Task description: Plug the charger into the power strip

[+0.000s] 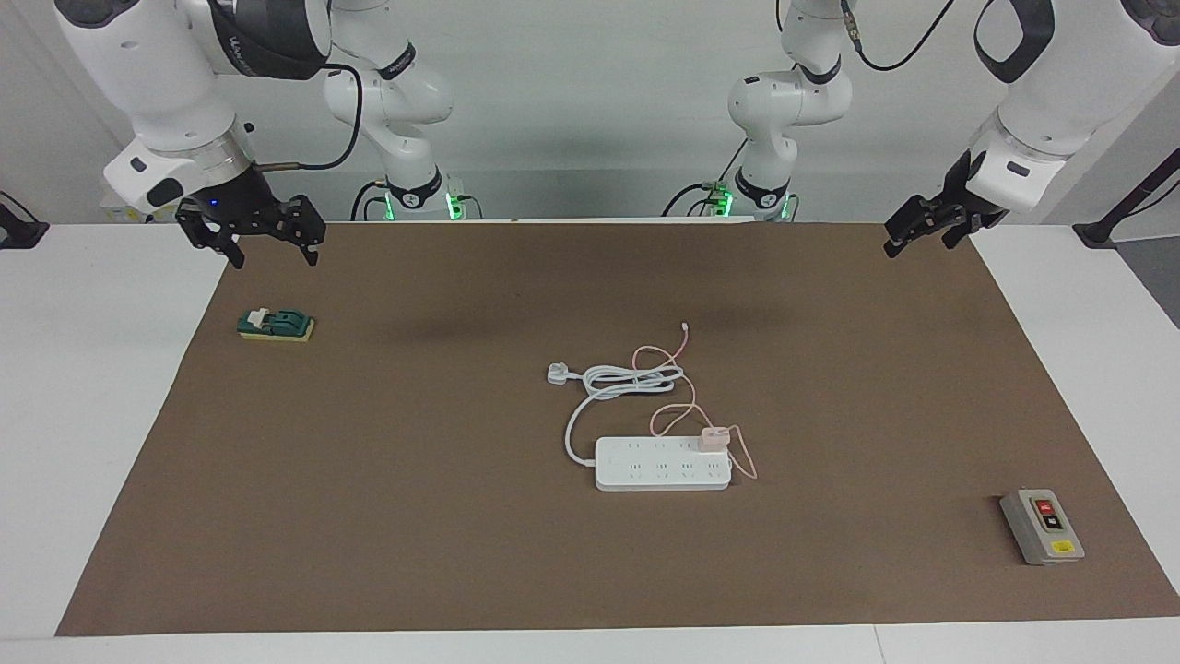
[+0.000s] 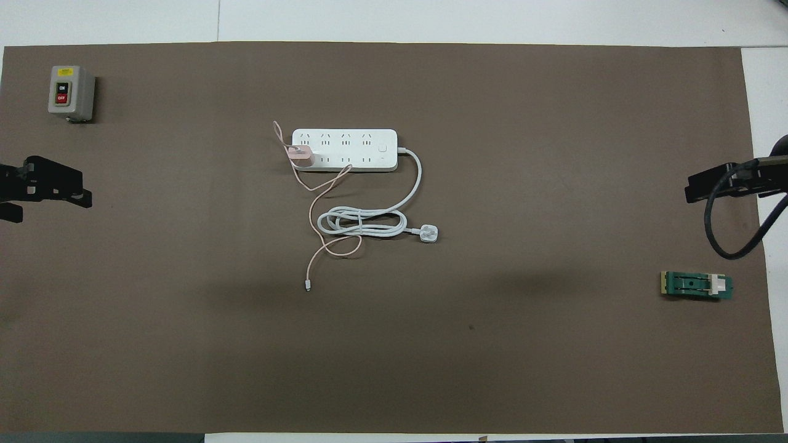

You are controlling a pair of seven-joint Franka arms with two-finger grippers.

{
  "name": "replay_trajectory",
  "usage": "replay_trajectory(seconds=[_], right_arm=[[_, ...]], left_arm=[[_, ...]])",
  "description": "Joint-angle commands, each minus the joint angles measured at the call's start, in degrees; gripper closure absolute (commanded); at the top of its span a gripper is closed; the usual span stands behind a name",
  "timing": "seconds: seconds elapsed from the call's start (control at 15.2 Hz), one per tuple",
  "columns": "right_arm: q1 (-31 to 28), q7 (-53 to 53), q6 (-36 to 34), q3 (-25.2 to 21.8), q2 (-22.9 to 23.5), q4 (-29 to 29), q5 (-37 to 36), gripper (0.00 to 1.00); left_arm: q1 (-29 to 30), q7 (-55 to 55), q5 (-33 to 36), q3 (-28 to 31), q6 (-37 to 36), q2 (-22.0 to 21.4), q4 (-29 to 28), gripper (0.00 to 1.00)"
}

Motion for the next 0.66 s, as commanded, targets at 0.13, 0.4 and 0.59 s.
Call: replay_trajectory(seconds=[0.13, 0.4, 0.59], right_arm=[[-0.6, -1.4, -0.4, 0.4, -1.0, -0.7, -0.9, 0.00], [-0.5, -1.4, -0.4, 0.4, -1.0, -0.7, -0.9, 0.00], [-0.3, -1.4, -0.4, 0.4, -1.0, -0.7, -0.9, 0.00]], left_arm=[[0.7, 5.1, 0.6, -0.5, 1.2, 0.0, -0.9, 0.00], [0.6, 5.1, 0.6, -0.5, 2.5, 0.1, -0.7, 0.00], [0.6, 5.1, 0.6, -0.5, 3.0, 0.2, -0.9, 0.00]])
